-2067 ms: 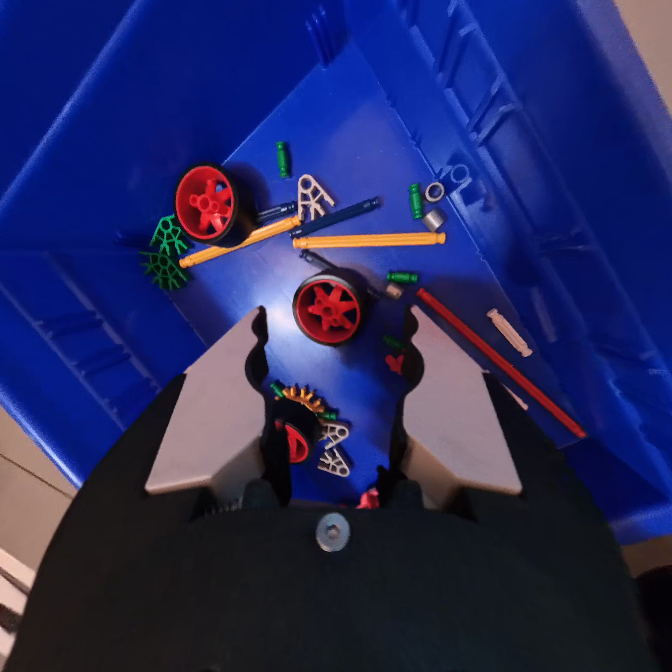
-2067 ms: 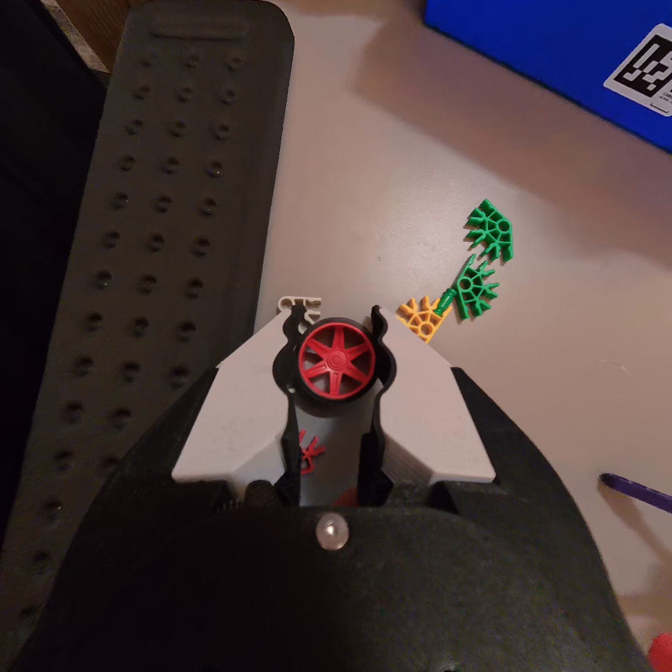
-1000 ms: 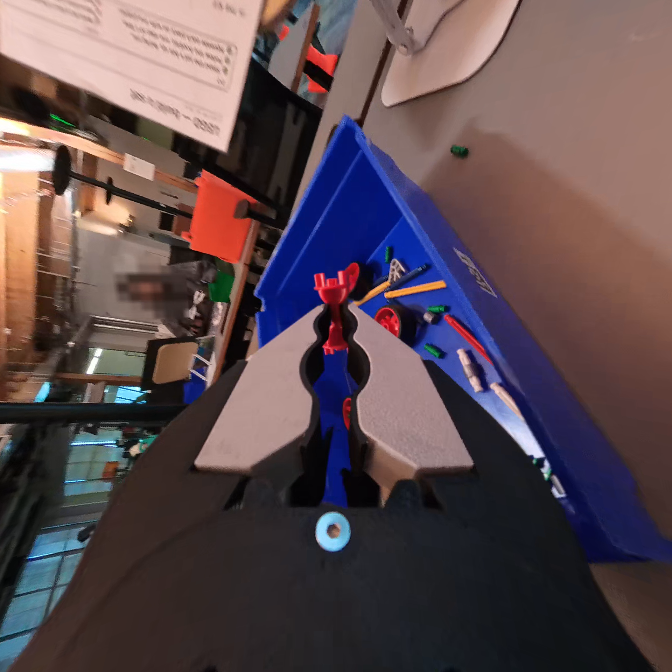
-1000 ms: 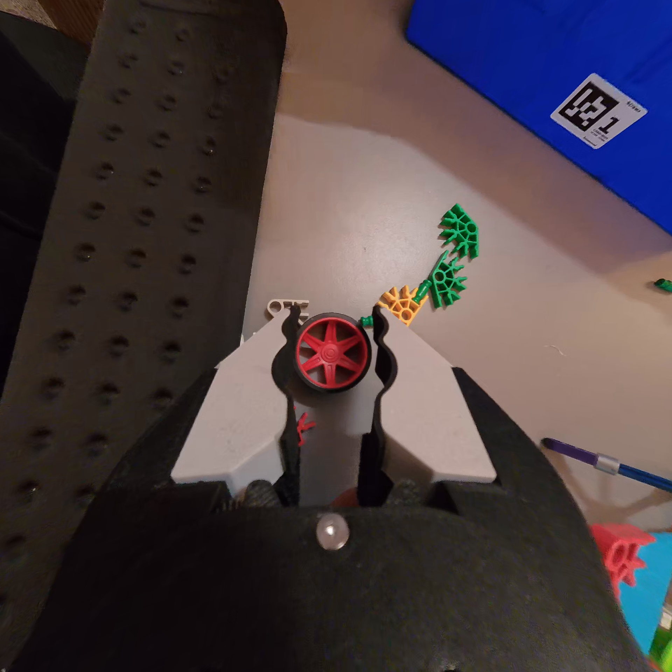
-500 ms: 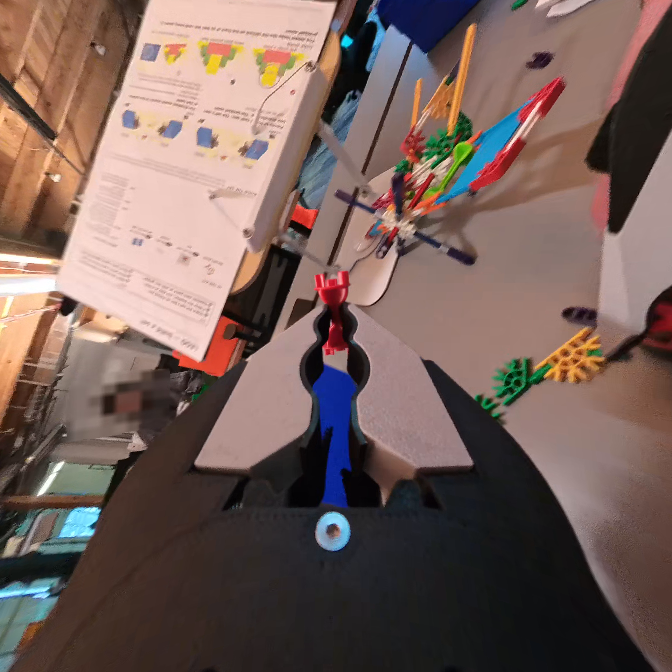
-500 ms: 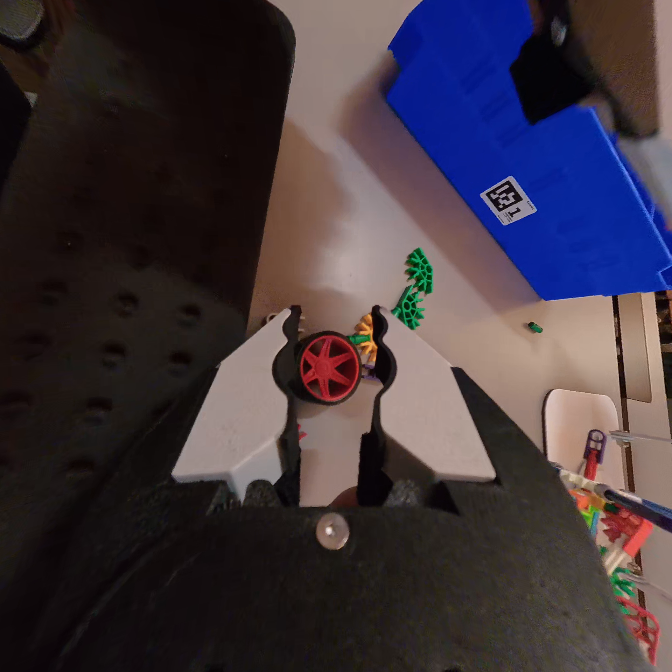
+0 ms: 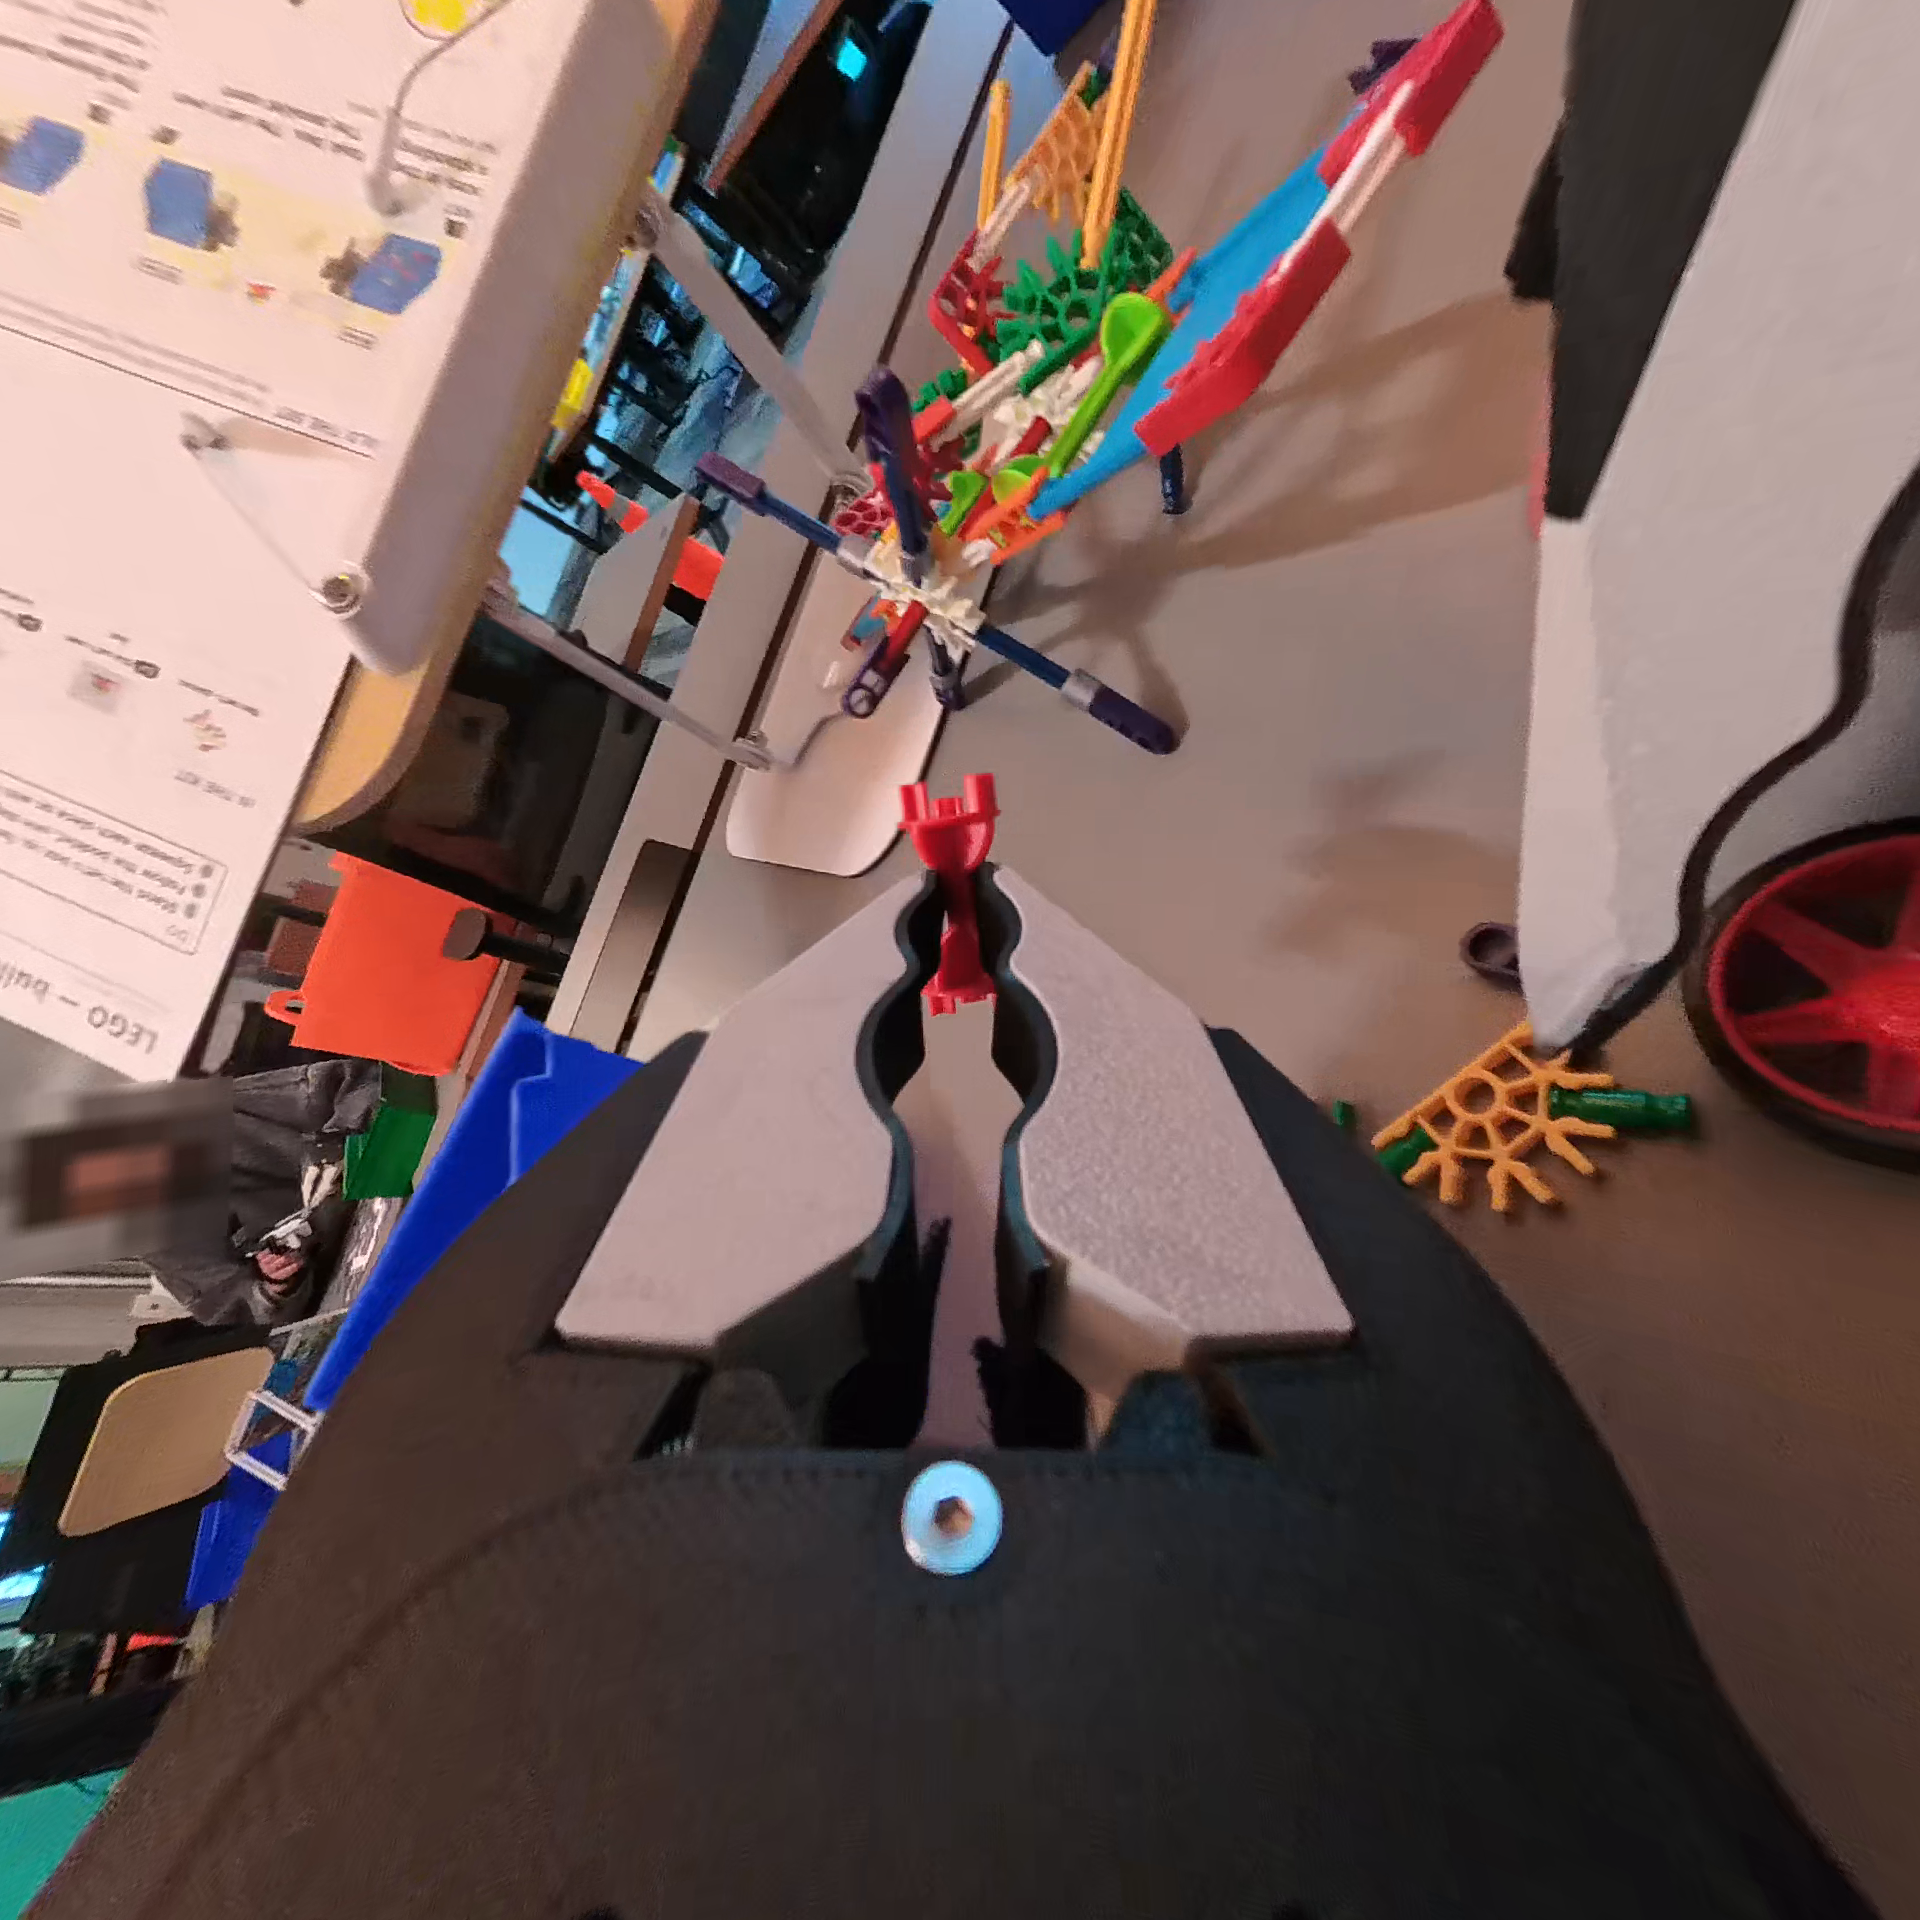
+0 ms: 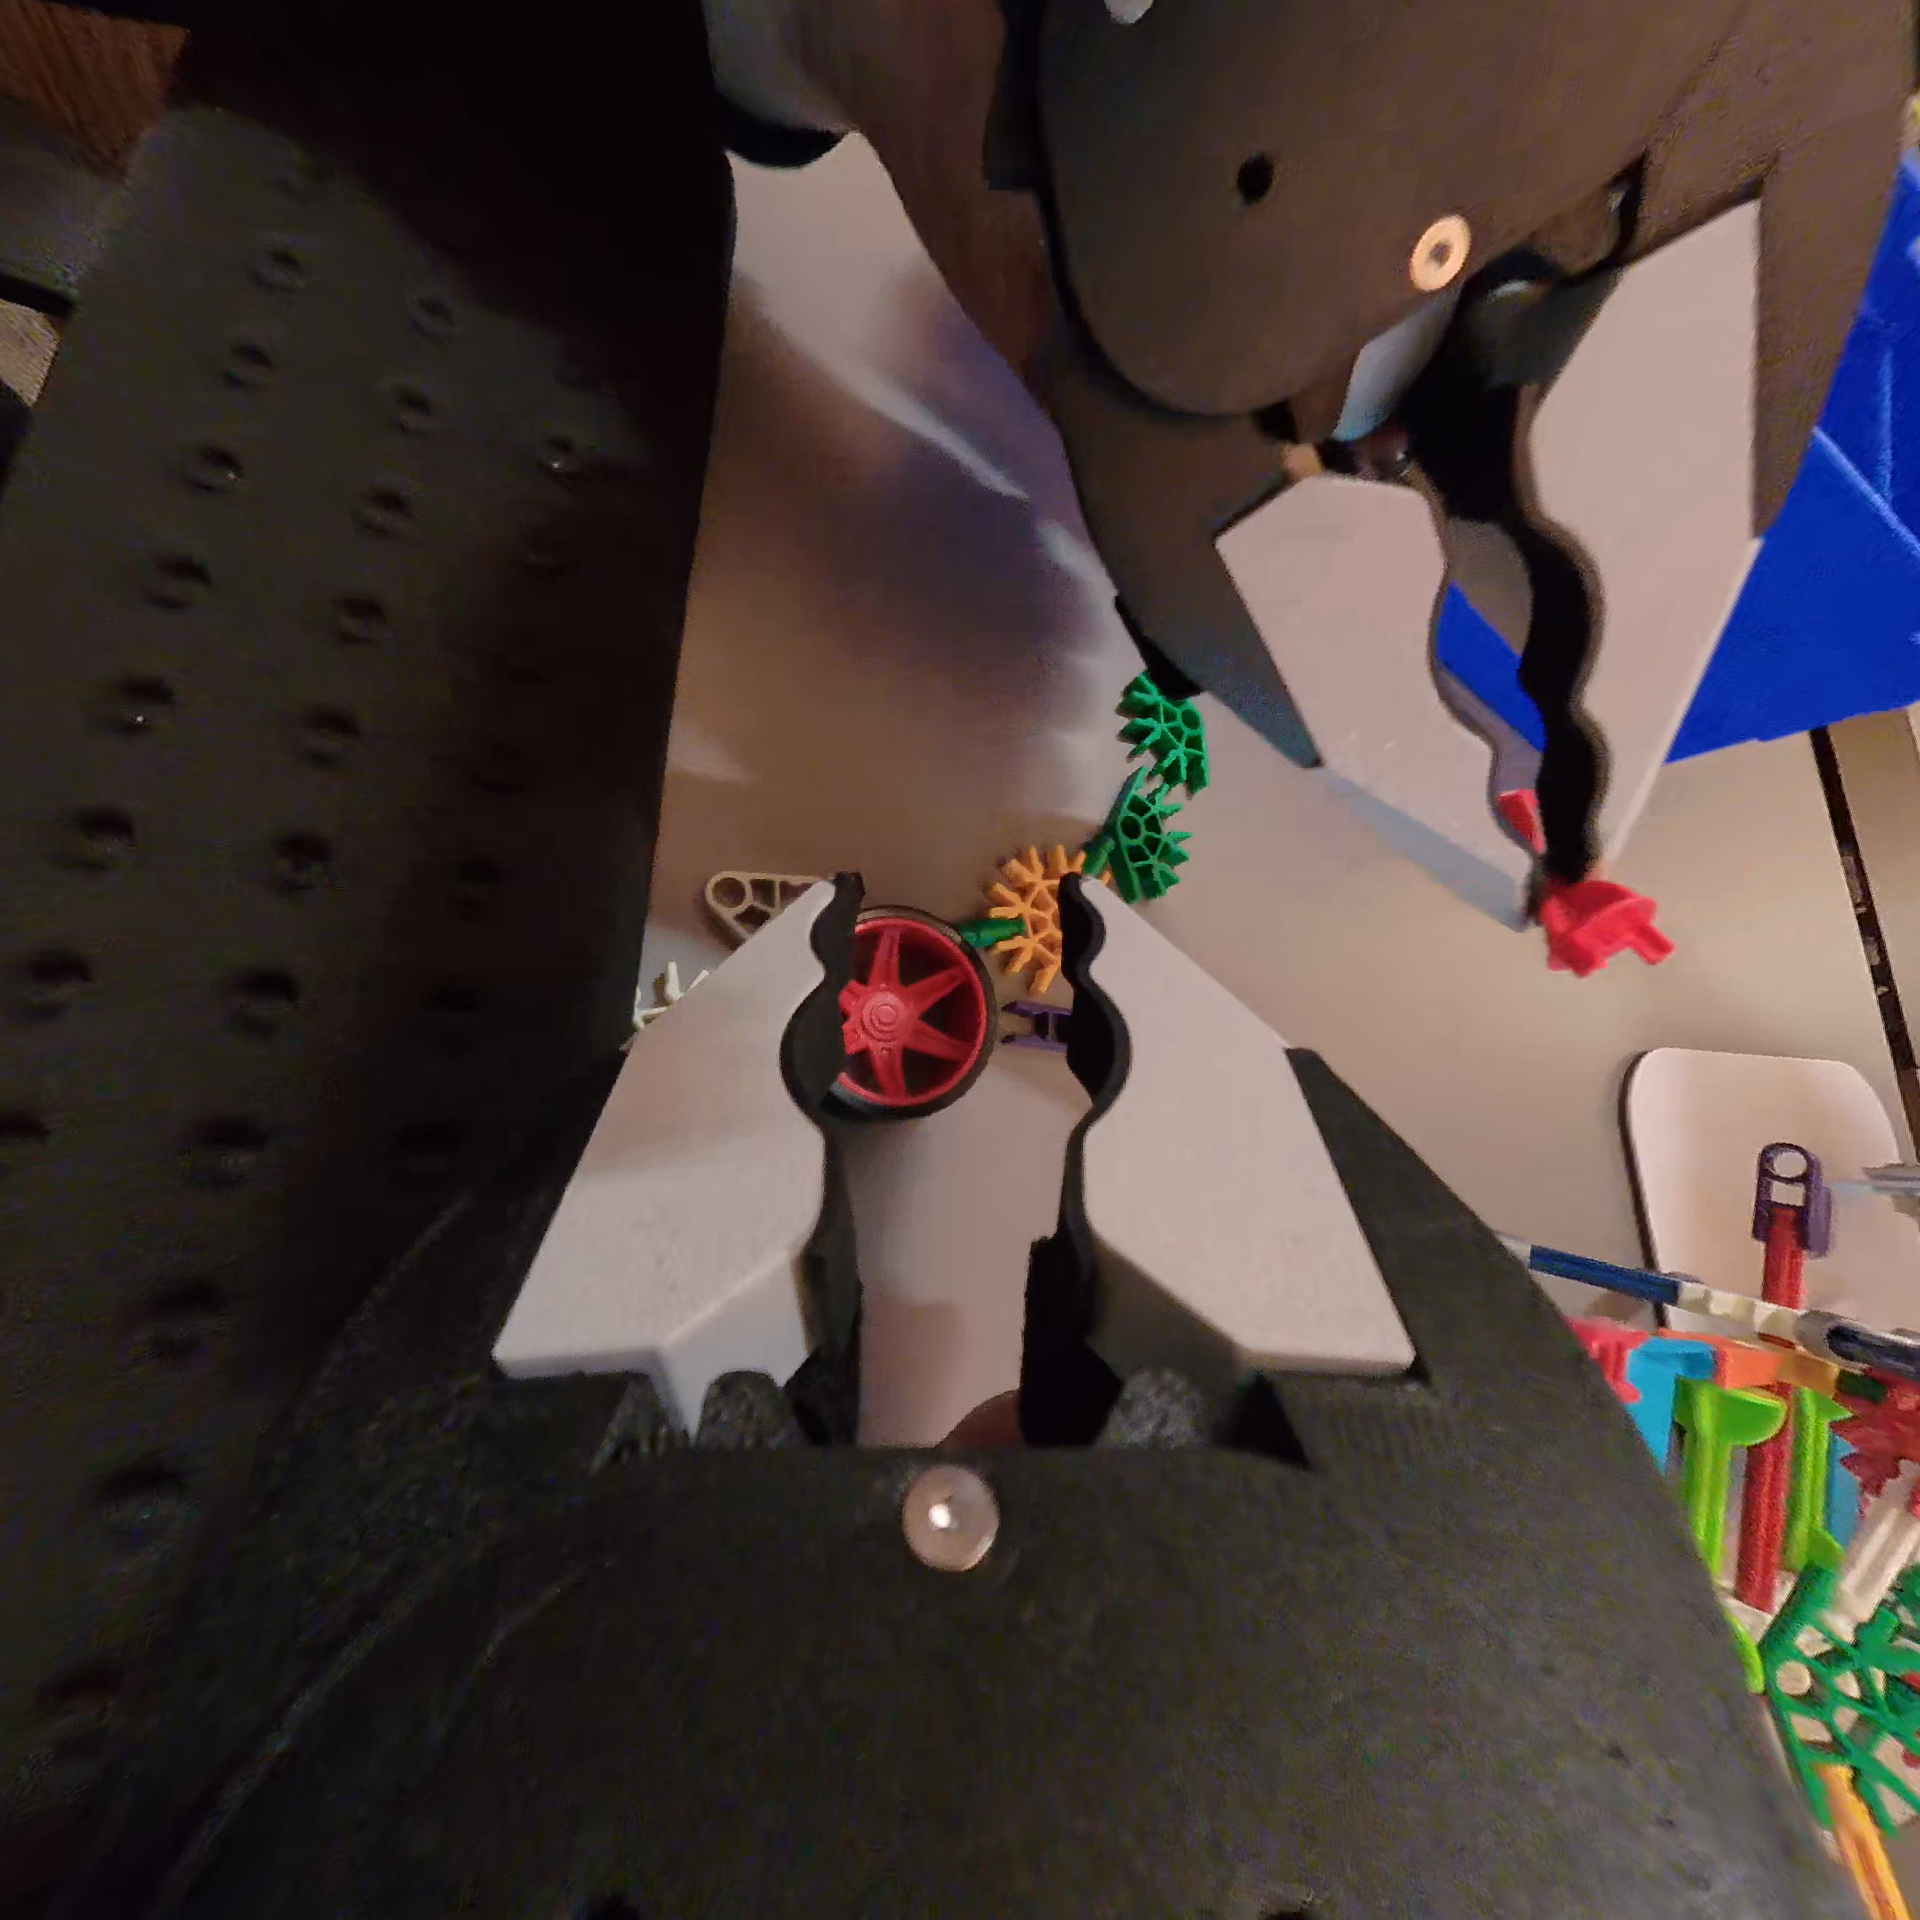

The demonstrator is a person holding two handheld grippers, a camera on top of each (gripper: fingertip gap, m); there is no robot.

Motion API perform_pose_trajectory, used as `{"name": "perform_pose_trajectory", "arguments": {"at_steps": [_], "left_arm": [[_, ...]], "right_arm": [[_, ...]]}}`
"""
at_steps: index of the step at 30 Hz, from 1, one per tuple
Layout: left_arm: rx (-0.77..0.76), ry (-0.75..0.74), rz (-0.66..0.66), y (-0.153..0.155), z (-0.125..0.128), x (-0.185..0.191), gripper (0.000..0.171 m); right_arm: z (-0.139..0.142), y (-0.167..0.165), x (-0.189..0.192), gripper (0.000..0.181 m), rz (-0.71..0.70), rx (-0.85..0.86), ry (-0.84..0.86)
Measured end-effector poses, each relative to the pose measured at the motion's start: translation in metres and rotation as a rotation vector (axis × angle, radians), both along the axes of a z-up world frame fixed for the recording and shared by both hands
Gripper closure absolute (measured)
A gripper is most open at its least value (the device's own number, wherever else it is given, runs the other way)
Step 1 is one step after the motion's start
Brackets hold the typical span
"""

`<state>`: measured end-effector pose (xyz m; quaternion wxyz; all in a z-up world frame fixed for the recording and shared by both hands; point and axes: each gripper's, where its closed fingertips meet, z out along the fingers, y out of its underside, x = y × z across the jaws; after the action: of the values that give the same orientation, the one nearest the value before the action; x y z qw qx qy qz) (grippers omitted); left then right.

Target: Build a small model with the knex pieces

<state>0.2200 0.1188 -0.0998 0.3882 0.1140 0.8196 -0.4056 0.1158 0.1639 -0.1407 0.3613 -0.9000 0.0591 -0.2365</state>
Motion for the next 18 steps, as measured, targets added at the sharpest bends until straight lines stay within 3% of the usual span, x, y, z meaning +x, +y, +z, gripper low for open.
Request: {"name": "perform_pose_trajectory", "arguments": {"at_steps": [18], "left_arm": [[0.107,0.091,-0.032,0.004,-0.028,-0.003,0.168]], "right_arm": [[-0.002,-0.001,0.000,0.144,-0.004,0.020,0.036]]}}
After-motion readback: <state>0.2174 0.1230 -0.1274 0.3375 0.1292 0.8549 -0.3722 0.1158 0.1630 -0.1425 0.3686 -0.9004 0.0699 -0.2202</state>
